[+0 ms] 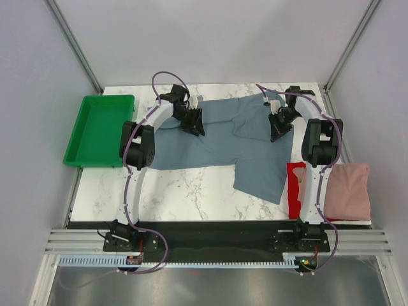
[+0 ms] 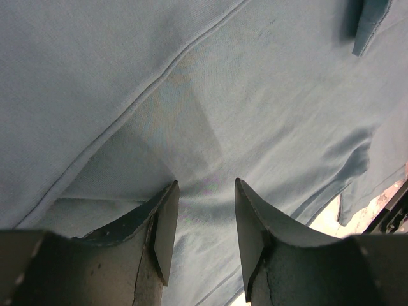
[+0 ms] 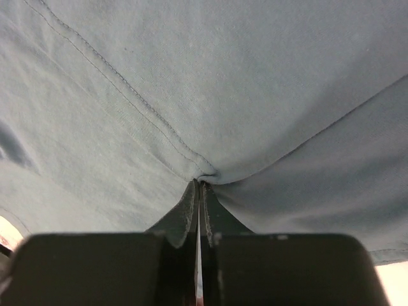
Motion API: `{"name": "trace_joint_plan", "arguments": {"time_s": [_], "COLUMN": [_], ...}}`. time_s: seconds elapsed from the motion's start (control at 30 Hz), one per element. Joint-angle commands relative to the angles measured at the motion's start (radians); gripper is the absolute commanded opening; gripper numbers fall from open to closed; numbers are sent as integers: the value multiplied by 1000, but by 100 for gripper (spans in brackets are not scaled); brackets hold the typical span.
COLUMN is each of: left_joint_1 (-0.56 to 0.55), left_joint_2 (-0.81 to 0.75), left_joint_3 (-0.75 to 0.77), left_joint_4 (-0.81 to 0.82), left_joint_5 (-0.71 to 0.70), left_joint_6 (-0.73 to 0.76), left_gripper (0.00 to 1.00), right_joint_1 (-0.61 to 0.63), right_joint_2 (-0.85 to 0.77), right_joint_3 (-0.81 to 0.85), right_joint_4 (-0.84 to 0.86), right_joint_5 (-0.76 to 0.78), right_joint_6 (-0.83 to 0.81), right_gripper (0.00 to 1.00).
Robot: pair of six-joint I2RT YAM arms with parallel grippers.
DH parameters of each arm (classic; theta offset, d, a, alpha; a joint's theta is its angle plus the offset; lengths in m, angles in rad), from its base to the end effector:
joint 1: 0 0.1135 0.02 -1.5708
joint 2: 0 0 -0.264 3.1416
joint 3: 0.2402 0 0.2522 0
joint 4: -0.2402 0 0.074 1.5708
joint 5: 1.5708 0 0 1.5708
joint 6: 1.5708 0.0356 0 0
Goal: Fold and stack the t-shirts
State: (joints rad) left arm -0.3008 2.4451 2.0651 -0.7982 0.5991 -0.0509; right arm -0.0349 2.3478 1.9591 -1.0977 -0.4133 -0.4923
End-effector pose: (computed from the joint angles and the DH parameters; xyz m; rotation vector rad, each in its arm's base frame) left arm 0.4829 -0.1708 0.1522 0.5044 2.6764 -0.9212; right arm 0.4637 -0.0019 0.1582 -0.6829 2.8206 0.5554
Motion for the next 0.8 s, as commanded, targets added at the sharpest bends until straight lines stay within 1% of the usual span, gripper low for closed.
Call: {"name": "trace_joint_plan", "arguments": {"time_s": [0.0, 0.27, 0.37, 0.7, 0.77], "left_joint_1": [-15, -15, -15, -14, -14], "left_joint_2": [25, 28, 31, 25, 22], "left_joint_3": [7, 4, 10, 15, 13], "left_joint_4": [-16, -16, -16, -18, -18], "left_joint_5": [-55, -61, -65, -81, -91], "left_joint_6": [46, 48, 48, 49, 49], "left_gripper": [49, 49, 49, 49, 48], "right_joint_1": [-3, -34, -42, -48, -48], "right_joint_2": [-10, -117, -134, -119, -125], "right_joint_3": [27, -9, -8, -6, -12], "right_joint_4": [-11, -34, -47, -67, -73], "right_joint_5": [-5, 27, 30, 36, 39], "right_joint_6": [0, -22, -23, -29, -41], "right_gripper": [0, 0, 0, 0, 2]}}
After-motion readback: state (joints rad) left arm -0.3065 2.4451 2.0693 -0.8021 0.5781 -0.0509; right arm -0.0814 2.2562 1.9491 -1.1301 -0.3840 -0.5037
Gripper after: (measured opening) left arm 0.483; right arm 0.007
